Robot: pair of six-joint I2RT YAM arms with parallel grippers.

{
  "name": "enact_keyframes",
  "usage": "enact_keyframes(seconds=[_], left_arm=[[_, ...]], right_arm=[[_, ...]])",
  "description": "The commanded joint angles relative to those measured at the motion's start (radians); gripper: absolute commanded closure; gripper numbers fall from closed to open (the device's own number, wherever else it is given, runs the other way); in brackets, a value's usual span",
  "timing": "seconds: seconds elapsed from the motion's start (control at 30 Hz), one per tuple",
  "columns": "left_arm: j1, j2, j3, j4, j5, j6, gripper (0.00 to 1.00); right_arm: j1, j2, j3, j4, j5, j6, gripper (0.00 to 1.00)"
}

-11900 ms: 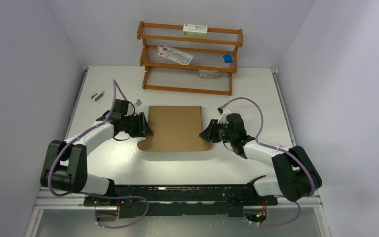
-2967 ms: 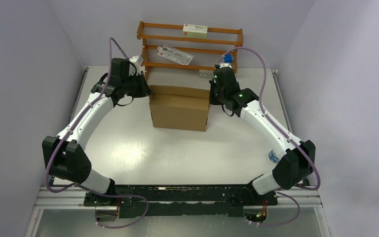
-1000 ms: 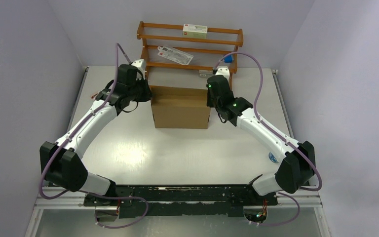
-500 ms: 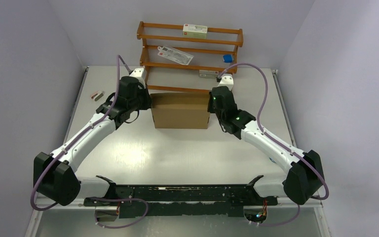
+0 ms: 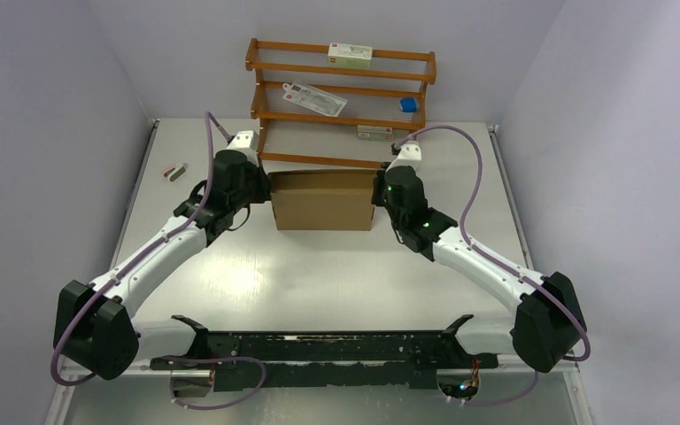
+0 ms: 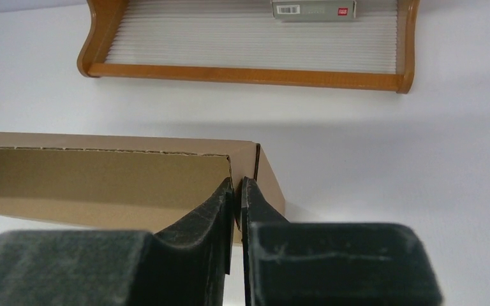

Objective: Fold the paper box

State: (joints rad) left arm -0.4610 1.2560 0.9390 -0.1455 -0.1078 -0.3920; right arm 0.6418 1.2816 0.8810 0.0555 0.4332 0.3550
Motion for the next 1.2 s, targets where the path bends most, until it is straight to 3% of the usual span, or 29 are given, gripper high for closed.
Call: enact_keyframes(seconds=[0.0,0.13,0.3,0.6,0.83,1.17], left_arm=[[-0.028,0.017,-0.056,-0.142,0.048,-0.036,0.92],[-0.027,-0.012,-0.028,-0.167,0.034,-0.032,0.79],[-0.025,-0.056,0.033,-0.207,0.024,-0.021,0.53],[0.016,-0.129,0.136,-0.295,0.080,0.003,0.26],[0.129,-0.102,0.201,-0.295,0.171,-0.022,0.21],[0.211,0.025,0.232,-0.207,0.325,-0.089,0.34]], right_arm=[[0.039,-0.002,-0.052,-0.061,-0.119,0.041,0.86],[0.040,-0.035,-0.034,-0.076,-0.127,0.030,0.77],[0.038,-0.056,0.033,-0.133,-0.120,0.016,0.54],[0.028,-0.080,0.145,-0.247,-0.143,0.052,0.24],[-0.017,-0.065,0.214,-0.252,-0.146,0.134,0.21],[-0.083,0.004,0.219,-0.201,-0.136,0.215,0.36]])
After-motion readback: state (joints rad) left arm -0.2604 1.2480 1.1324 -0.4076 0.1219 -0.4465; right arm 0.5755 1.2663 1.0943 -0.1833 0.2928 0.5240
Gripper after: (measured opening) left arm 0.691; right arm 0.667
